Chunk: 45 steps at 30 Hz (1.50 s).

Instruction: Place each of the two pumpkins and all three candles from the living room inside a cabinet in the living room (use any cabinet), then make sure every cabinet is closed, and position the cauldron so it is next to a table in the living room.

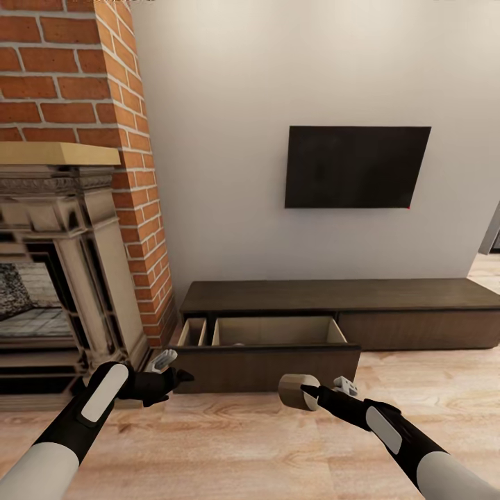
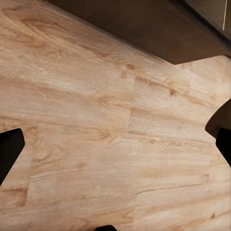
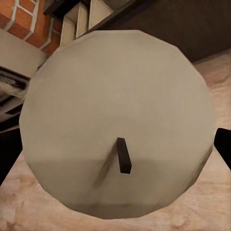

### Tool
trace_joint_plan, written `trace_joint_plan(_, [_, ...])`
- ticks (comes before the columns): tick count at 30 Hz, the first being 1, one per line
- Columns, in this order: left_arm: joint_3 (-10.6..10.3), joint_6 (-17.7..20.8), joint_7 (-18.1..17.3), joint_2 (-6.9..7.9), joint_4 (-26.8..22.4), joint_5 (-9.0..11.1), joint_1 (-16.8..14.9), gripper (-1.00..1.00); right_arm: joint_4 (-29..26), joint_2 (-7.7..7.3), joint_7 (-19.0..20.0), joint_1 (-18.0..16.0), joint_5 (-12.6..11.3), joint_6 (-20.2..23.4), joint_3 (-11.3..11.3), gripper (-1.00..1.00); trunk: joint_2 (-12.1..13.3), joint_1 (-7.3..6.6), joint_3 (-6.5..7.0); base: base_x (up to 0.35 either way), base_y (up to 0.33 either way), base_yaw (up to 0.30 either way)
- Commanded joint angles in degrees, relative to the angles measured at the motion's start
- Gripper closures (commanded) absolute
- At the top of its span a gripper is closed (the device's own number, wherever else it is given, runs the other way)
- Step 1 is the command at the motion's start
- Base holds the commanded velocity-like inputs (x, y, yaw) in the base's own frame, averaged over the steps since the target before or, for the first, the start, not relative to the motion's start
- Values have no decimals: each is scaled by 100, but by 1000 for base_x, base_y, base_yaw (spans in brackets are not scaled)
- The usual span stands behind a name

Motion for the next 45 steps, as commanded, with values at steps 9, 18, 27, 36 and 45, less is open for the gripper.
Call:
trace_joint_plan(9, [-16,3,57,5,-15,56,-3,-100,2,2,3,-5,-34,22,28,100,359,-199,156,0,0,0])
trace_joint_plan(18, [-20,2,62,14,-38,43,-3,-100,0,8,-6,-6,-34,27,24,100,399,-221,174,17,-10,0])
trace_joint_plan(27, [-205,0,67,6,-50,-237,-3,-100,-2,11,-6,-5,-26,27,29,100,399,-221,174,210,-205,0])
trace_joint_plan(36, [-215,-2,66,5,-50,-252,-3,-100,-3,12,-9,-5,-20,34,30,100,399,-221,174,239,-238,0])
trace_joint_plan(45, [-217,-3,66,5,-50,-252,-3,-100,-3,12,-15,-9,-16,31,30,100,399,-221,174,266,-201,0])
